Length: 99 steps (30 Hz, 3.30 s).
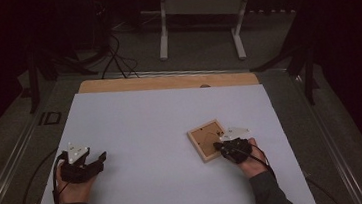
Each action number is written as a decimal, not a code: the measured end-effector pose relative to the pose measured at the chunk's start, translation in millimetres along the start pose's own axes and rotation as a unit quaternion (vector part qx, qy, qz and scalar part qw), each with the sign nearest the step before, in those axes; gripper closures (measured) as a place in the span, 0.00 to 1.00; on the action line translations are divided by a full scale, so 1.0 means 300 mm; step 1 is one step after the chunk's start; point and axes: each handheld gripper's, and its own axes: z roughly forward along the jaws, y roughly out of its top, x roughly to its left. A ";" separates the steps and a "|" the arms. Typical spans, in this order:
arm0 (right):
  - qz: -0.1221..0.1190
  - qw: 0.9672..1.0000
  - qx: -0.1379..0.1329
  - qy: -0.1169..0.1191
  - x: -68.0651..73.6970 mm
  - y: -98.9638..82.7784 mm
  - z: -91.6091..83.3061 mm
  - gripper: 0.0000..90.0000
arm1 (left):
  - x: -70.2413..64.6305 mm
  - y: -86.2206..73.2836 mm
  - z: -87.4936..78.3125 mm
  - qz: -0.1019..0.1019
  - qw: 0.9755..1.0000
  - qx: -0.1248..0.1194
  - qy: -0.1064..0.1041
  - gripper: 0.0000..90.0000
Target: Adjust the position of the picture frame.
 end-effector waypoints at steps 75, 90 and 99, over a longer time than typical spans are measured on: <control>0.082 0.994 0.009 -0.067 0.022 0.035 0.085 1.00 | -0.024 0.006 0.000 0.009 1.000 0.001 -0.023 0.45; 0.078 0.995 0.014 -0.055 0.046 0.086 0.181 1.00 | -0.050 0.009 0.006 0.019 0.999 0.005 -0.034 0.44; 0.060 0.997 0.017 -0.051 0.083 0.126 0.214 1.00 | -0.057 0.011 0.006 0.023 0.999 0.005 -0.037 0.44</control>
